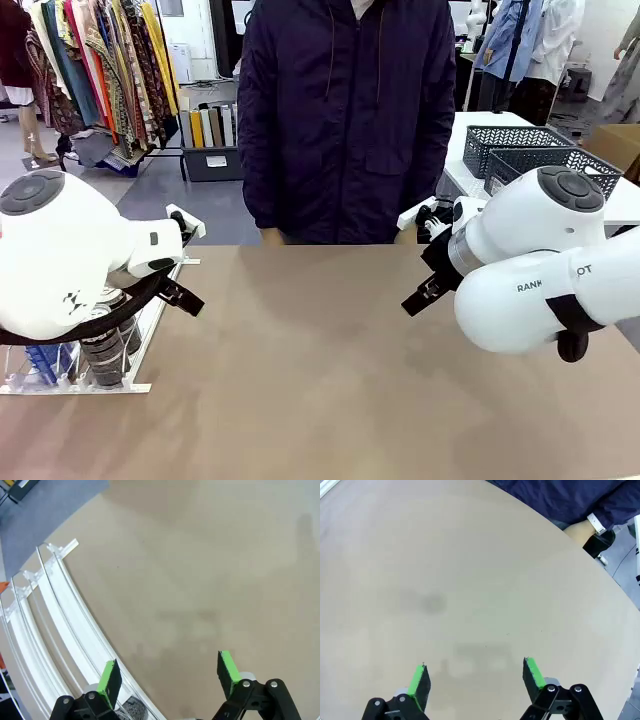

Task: Retrieve and store the cans from the dispenser.
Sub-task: Pick up one can from the Automatic Can Dispenser and place it in the middle of the table.

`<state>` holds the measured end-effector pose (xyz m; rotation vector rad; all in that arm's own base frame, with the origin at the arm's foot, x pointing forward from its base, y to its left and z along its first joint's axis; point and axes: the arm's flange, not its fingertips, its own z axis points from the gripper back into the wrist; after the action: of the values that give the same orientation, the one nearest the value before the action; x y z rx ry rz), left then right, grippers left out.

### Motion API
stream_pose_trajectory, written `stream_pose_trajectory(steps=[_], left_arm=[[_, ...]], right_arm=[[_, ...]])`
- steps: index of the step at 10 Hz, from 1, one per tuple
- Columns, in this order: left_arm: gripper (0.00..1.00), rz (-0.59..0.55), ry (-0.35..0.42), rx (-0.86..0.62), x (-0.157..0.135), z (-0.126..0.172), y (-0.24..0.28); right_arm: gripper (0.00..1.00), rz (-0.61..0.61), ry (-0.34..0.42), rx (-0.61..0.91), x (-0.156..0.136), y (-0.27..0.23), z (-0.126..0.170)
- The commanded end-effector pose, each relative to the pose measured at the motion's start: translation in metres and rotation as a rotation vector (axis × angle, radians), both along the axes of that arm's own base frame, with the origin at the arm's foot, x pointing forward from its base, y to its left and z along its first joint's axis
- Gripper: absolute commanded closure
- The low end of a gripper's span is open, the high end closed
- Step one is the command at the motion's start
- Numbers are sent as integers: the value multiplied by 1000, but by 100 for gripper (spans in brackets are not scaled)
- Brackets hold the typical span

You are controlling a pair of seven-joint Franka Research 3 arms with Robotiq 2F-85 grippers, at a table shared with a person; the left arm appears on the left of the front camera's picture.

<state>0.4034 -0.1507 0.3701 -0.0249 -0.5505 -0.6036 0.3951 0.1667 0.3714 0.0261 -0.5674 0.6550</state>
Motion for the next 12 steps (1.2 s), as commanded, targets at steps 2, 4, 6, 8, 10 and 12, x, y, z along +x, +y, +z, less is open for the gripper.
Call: stream_pose_trajectory(steps=[2,4,6,8,10,12], left_arm=[[0,0,0,0,0,0,0],[0,0,0,0,0,0,0],[0,0,0,0,0,0,0],[0,0,0,0,0,0,0],[0,0,0,0,0,0,0],[0,0,0,0,0,0,0]], right_arm=[[0,0,0,0,0,0,0],[0,0,0,0,0,0,0],[0,0,0,0,0,0,0],[0,0,0,0,0,0,0],[0,0,0,0,0,0,0],[0,0,0,0,0,0,0]])
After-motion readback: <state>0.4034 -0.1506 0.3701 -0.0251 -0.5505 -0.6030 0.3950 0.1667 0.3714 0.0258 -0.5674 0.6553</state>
